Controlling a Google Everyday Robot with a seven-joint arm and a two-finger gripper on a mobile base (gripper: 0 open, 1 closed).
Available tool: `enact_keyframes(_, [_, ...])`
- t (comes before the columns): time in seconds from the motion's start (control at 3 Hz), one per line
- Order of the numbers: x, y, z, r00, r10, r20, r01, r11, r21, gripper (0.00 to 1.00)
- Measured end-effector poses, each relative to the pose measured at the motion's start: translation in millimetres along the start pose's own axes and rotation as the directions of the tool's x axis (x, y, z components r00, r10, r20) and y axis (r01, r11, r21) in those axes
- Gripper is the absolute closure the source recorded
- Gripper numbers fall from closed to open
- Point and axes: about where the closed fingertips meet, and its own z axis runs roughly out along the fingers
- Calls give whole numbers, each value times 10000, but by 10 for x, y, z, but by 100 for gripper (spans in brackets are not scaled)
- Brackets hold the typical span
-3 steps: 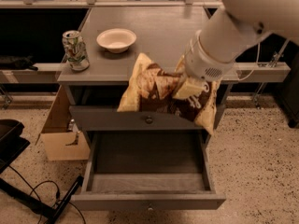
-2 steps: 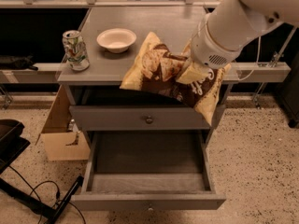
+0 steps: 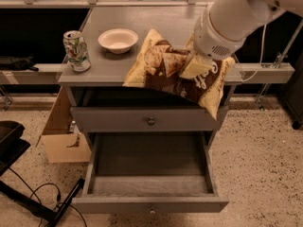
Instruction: Pick brown chip bag from middle drawer and place on counter
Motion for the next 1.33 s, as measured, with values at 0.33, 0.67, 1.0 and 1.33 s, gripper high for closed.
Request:
enact_keyframes(0.33, [64, -495, -129, 9978, -299, -585, 327, 9983, 479, 100])
enact_keyframes(0.67, [129, -1028, -277, 9943, -533, -927, 662, 9876, 1423, 100])
enact_keyframes(1.0, [232, -1497, -215, 9905, -615, -1231, 878, 9711, 2218, 100])
enact_keyframes(1.33, [335, -1913, -36, 9891, -847, -1205, 1153, 9543, 2756, 100])
